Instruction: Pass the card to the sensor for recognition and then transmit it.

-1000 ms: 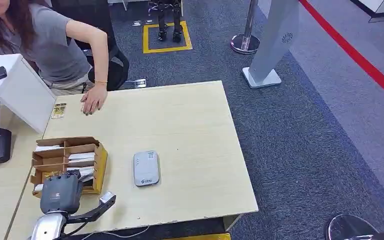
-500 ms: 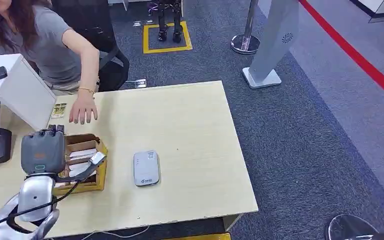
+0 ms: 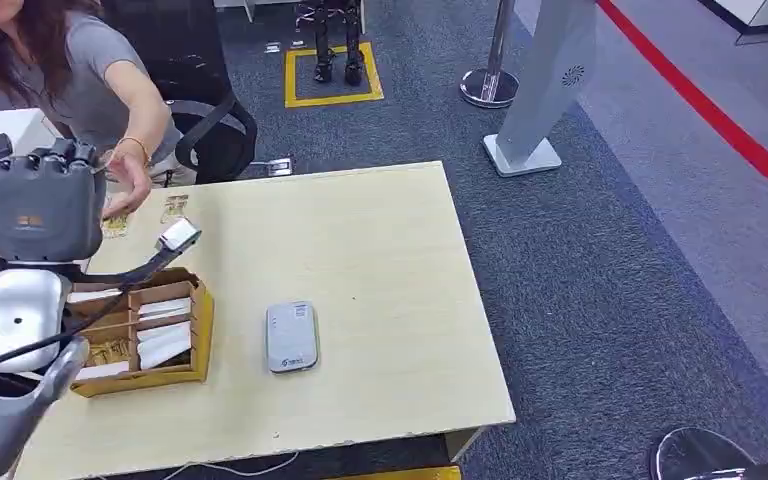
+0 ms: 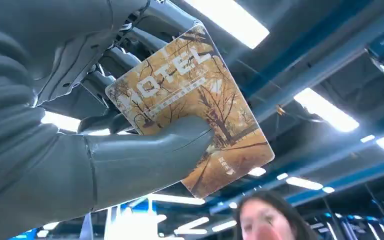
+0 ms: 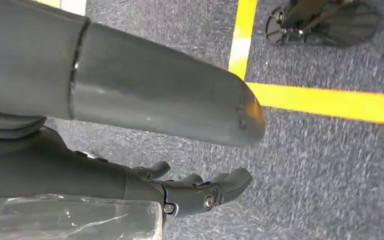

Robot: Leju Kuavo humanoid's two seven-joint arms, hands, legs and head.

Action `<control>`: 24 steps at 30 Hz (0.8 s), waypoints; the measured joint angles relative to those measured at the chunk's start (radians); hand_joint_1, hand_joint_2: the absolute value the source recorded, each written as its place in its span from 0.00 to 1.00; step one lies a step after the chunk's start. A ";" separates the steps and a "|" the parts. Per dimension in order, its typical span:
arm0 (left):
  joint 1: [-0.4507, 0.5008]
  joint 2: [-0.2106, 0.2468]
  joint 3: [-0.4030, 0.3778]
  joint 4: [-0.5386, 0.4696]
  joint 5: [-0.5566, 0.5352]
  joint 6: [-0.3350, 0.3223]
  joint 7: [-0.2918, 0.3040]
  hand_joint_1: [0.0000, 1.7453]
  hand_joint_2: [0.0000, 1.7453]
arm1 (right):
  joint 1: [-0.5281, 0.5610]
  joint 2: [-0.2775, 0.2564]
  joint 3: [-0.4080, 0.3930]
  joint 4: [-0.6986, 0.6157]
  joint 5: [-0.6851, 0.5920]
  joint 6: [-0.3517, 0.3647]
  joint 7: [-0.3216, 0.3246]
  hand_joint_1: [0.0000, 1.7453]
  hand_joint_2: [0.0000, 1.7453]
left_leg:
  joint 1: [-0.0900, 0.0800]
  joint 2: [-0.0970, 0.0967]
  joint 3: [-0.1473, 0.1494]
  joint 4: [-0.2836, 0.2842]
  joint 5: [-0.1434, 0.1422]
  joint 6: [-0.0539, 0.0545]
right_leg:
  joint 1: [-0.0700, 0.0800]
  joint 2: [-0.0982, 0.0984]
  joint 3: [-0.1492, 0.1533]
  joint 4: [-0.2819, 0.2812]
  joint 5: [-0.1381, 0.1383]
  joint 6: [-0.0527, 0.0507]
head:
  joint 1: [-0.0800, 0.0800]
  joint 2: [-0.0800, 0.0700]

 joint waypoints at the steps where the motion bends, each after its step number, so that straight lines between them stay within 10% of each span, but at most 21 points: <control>1: -0.013 -0.002 0.021 0.014 0.000 0.003 -0.027 1.00 1.00 | -0.001 0.000 0.004 0.000 0.003 0.007 0.000 0.00 0.00 | 0.000 0.000 0.000 0.000 0.000 0.000 | 0.000 0.000 0.000 0.000 0.000 0.000 | 0.000 0.000; 21: -0.071 -0.025 0.107 0.279 0.001 0.068 -0.058 1.00 1.00 | -0.009 0.000 0.027 0.002 0.013 0.020 0.006 0.00 0.00 | 0.001 0.000 0.000 0.000 0.001 -0.002 | 0.000 0.000 -0.001 0.001 0.001 -0.001 | 0.000 0.000; 23: -0.071 -0.025 0.107 0.284 0.001 0.068 -0.058 0.00 1.00 | -0.009 0.000 0.027 0.002 0.013 0.020 0.006 0.00 0.00 | 0.001 0.000 0.000 0.000 0.001 -0.002 | 0.000 0.000 -0.001 0.001 0.001 -0.001 | 0.000 0.000; 24: -0.071 -0.025 0.107 0.286 0.001 0.068 -0.058 0.00 1.00 | -0.009 0.000 0.027 0.002 0.012 0.020 0.006 0.00 0.00 | 0.001 0.000 0.000 0.000 0.001 -0.002 | 0.000 0.000 -0.001 0.001 0.001 -0.001 | 0.000 0.000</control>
